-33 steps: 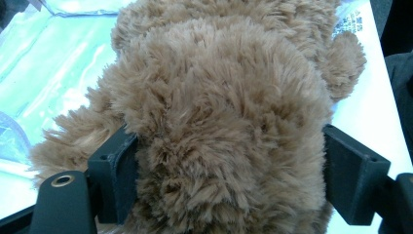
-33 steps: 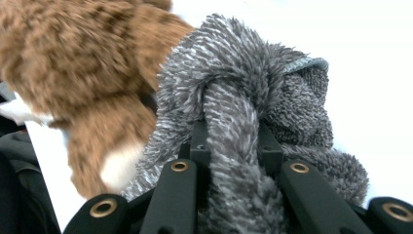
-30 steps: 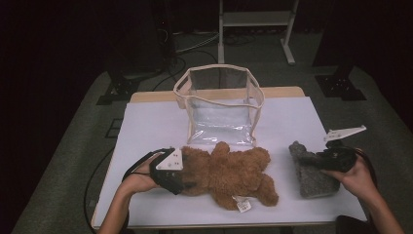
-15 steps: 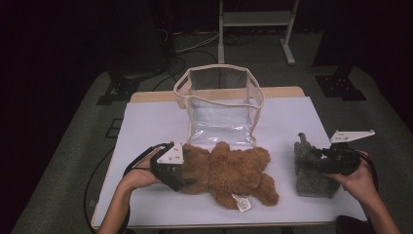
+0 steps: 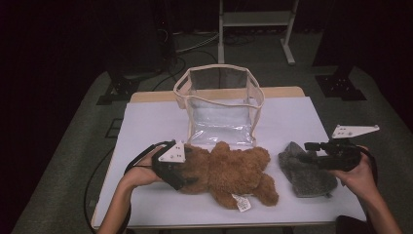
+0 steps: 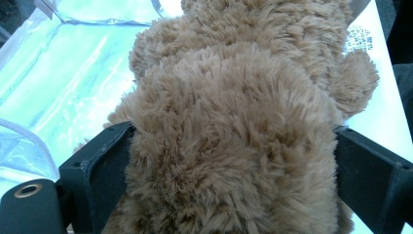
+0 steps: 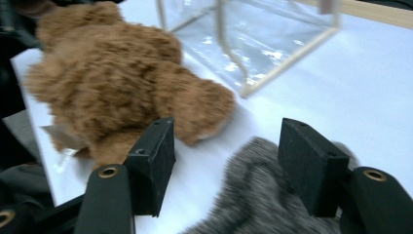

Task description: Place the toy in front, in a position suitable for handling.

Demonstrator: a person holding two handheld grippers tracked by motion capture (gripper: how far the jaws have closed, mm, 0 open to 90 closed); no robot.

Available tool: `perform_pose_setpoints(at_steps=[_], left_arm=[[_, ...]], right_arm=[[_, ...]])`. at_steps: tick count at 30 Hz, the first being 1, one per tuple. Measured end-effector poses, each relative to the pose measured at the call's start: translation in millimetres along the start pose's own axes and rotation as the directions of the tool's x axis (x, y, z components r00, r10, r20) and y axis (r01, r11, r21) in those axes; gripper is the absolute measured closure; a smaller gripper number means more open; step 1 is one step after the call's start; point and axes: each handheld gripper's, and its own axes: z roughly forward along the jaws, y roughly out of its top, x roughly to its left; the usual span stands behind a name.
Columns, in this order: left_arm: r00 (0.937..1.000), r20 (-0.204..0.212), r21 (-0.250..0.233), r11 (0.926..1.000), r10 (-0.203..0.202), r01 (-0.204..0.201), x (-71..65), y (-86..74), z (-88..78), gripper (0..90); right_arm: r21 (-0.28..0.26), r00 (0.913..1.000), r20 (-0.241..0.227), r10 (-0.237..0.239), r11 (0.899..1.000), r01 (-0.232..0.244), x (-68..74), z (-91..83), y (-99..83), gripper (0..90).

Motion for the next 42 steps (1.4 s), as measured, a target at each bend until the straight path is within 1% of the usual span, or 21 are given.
perform_pose_setpoints(at_steps=[4, 5, 6, 7, 10, 11, 14, 16, 18, 20, 23, 26, 27, 30, 32, 33, 34, 36, 38, 40, 42], left_arm=[[0.9999, -0.002, -0.013, 0.9999, -0.011, 0.011, -1.2, -2.2, -2.7, 8.3], [0.9999, -0.002, -0.013, 0.9999, -0.011, 0.011, -1.2, -2.2, -2.7, 8.2], [0.9999, -0.001, -0.023, 0.9996, -0.016, 0.016, -1.5, -4.4, -4.8, 8.2], [0.9997, -0.003, -0.026, 0.9994, -0.022, 0.022, -1.7, -5.6, -5.8, 8.1], [0.9993, -0.012, -0.035, 0.9988, -0.036, 0.035, -3.2, -10.7, -9.8, 6.4], [0.9990, -0.015, -0.038, 0.9984, -0.042, 0.041, -3.8, -13.0, -11.0, 6.4], [0.9982, -0.028, -0.036, 0.9980, -0.054, 0.053, -6.0, -20.9, -15.8, 6.3], [0.9970, -0.032, -0.043, 0.9967, -0.071, 0.069, -8.1, -26.8, -17.3, 5.2], [0.9966, -0.035, -0.030, 0.9968, -0.075, 0.074, -9.4, -32.7, -16.9, 3.6], [0.9960, -0.035, -0.025, 0.9963, -0.083, 0.082, -9.6, -37.5, -15.2, 3.3], [0.9949, -0.033, -0.033, 0.9950, -0.095, 0.094, -8.6, -41.0, -11.6, 2.9], [0.9948, -0.029, -0.024, 0.9950, -0.097, 0.097, -6.2, -42.0, -8.3, 2.3], [0.9939, -0.024, -0.030, 0.9938, -0.107, 0.107, -5.7, -42.8, -7.7, 2.3], [0.9934, -0.015, -0.029, 0.9931, -0.114, 0.114, -5.2, -46.3, -3.6, 1.5], [0.9918, -0.009, -0.038, 0.9911, -0.128, 0.127, -5.7, -48.1, 0.1, 1.6], [0.9916, -0.006, -0.044, 0.9907, -0.129, 0.129, -6.4, -48.3, 2.1, 2.2], [0.9922, -0.014, -0.048, 0.9912, -0.124, 0.123, -7.5, -48.1, 3.6, 5.8], [0.9916, -0.021, -0.057, 0.9903, -0.128, 0.126, -8.7, -46.3, 2.7, 14.3], [0.9914, -0.025, -0.064, 0.9898, -0.129, 0.127, -9.6, -42.9, 0.0, 21.4], [0.9917, -0.030, -0.079, 0.9894, -0.125, 0.122, -10.5, -37.5, -3.1, 25.6], [0.9926, -0.030, -0.098, 0.9887, -0.117, 0.114, -10.3, -30.0, -6.4, 31.4]], right_arm=[[0.001, 0.9968, -0.071, -0.037, 0.999, 0.037, 16.2, 15.1, 4.1, 35.0], [0.001, 0.9968, -0.071, -0.037, 0.999, 0.037, 16.2, 15.1, 4.1, 35.0], [0.008, 0.9919, -0.115, -0.055, 0.998, 0.056, 27.0, 26.1, 6.4, 33.4], [0.007, 0.9900, -0.125, -0.065, 0.998, 0.066, 30.9, 30.1, 7.0, 32.8], [0.008, 0.9798, -0.176, -0.096, 0.995, 0.099, 46.5, 45.8, 8.4, 30.4], [0.012, 0.9767, -0.184, -0.111, 0.993, 0.115, 51.4, 51.2, 8.7, 29.4], [0.017, 0.9668, -0.217, -0.135, 0.990, 0.142, 64.6, 67.3, 9.1, 27.5], [0.025, 0.9626, -0.221, -0.156, 0.986, 0.166, 71.8, 77.5, 9.2, 26.2], [0.040, 0.9586, -0.228, -0.171, 0.982, 0.185, 76.5, 87.9, 9.3, 25.0], [0.052, 0.9569, -0.223, -0.186, 0.978, 0.203, 79.5, 97.3, 9.5, 23.9], [0.067, 0.9528, -0.232, -0.196, 0.974, 0.217, 81.8, 109.5, 10.6, 21.7], [0.069, 0.9494, -0.242, -0.200, 0.972, 0.223, 83.1, 118.8, 13.5, 18.9], [0.067, 0.9482, -0.241, -0.206, 0.971, 0.228, 84.0, 121.0, 14.2, 18.2], [0.065, 0.9449, -0.243, -0.219, 0.968, 0.241, 86.9, 126.9, 14.9, 16.6], [0.058, 0.9407, -0.244, -0.236, 0.965, 0.257, 88.7, 131.2, 13.9, 15.6], [0.058, 0.9410, -0.242, -0.236, 0.965, 0.257, 89.5, 133.9, 13.1, 15.0], [0.056, 0.9423, -0.241, -0.233, 0.966, 0.253, 89.9, 137.2, 12.1, 14.6], [0.050, 0.9461, -0.230, -0.228, 0.968, 0.246, 91.0, 143.0, 10.5, 15.3], [0.050, 0.9546, -0.207, -0.214, 0.972, 0.229, 91.6, 143.1, 11.5, 25.4], [0.057, 0.9615, -0.191, -0.197, 0.976, 0.212, 91.1, 138.9, 14.8, 35.7], [0.063, 0.9649, -0.198, -0.173, 0.980, 0.189, 88.2, 133.8, 18.7, 40.7]])
